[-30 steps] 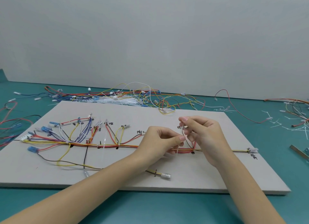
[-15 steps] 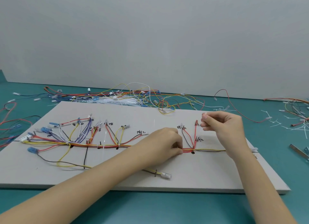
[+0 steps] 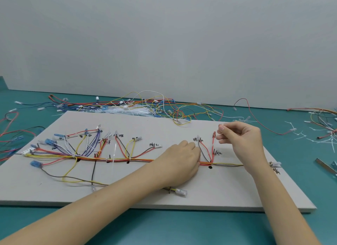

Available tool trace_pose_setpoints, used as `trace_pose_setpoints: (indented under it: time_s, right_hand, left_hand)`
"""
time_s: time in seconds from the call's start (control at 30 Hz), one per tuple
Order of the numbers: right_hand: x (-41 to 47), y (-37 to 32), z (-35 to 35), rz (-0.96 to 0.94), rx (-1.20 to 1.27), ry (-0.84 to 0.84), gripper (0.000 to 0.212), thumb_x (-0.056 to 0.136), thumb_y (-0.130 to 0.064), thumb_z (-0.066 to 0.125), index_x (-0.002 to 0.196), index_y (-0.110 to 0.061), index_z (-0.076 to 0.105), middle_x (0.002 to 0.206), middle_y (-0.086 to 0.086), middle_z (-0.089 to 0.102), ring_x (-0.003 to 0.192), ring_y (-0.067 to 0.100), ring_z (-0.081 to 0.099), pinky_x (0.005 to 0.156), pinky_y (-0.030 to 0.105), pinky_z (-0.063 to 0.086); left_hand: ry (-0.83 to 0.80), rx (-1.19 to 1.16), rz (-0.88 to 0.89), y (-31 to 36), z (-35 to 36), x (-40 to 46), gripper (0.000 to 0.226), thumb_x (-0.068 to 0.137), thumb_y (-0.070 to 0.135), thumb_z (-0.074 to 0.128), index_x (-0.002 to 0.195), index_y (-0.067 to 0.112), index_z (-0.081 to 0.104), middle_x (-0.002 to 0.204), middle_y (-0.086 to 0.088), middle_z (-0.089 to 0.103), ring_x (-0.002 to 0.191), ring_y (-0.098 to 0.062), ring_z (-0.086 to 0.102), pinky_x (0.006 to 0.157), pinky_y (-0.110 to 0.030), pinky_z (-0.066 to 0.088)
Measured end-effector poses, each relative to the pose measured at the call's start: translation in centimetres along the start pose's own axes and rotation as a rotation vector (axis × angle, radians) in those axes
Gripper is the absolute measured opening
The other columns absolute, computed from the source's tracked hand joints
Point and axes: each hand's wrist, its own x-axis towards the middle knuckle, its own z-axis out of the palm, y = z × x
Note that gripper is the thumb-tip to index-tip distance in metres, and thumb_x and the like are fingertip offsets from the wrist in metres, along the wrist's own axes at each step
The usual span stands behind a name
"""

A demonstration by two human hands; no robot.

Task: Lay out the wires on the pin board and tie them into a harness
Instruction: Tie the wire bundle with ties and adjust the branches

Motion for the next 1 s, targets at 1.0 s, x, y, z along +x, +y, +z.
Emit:
trace_pose_setpoints:
  time_s: [1.0]
  right_hand:
    - [-1.1, 1.6, 1.5, 0.068, -0.377, -0.252, 0.007, 0.080, 0.001, 0.073, 0.082, -0.006, 0.075, 0.074, 0.012, 0.073, 0.069, 0.024, 0.067, 0.068, 0.034, 0.054]
  left_hand:
    - [0.062, -0.578, 0.052, 0.3, -1.0, 0.4, 0.030, 0.078, 0.029, 0.079, 0.099, 0.009, 0.074, 0.096, -0.004, 0.064, 0.084, -0.011, 0.051, 0.078, -0.027, 0.043]
